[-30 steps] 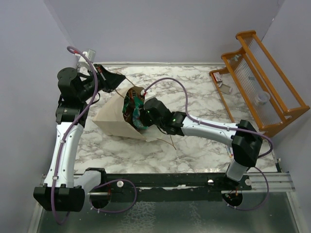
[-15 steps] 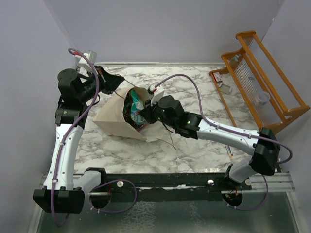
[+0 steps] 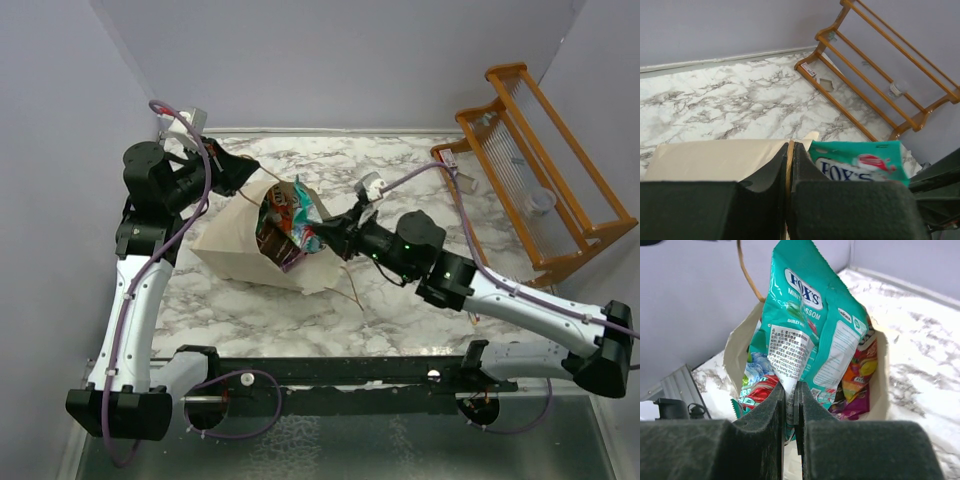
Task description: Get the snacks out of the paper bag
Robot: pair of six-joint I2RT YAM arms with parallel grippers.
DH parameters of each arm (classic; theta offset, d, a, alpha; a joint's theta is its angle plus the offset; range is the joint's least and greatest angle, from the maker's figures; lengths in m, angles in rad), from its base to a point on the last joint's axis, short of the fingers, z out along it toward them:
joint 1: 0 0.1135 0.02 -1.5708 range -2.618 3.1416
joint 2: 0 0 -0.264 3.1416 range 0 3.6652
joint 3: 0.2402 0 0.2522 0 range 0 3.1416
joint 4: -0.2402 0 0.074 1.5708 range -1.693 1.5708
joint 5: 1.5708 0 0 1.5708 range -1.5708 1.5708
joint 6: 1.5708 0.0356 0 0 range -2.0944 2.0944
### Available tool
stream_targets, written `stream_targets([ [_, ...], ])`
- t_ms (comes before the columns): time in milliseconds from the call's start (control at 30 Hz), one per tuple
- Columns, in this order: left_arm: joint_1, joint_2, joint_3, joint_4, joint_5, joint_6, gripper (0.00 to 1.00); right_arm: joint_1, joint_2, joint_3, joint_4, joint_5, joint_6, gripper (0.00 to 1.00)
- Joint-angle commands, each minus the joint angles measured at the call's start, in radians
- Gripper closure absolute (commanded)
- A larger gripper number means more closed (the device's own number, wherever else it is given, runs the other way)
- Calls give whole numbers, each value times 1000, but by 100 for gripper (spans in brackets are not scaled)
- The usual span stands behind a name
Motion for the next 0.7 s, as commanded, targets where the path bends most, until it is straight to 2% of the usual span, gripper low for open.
stream_targets([
  [0,-7,5,41,-34,-34,42,100,4,-176,-108,141,76,-121,99],
  [100,-16,3,40,-33,-33,65,100,4,-283,-184,124,278,-148,99],
  [233,-17,8,60,-51,-45,74,98,4,-370,-305,207,629,-211,99],
  [333,-21,-1,50,-36,-55,82,92,3,-368,-365,253,813,-270,99],
  [433,-21,-2,55,-43,-64,81,90,-3,-302,-388,242,971,-258,99],
  [533,-22,-14,37,-23,-68,77,89,-61,-203,-386,119,986,-126,99],
  [667,-23,-21,42,-20,-51,65,92,-226,-71,-326,-110,875,95,99],
])
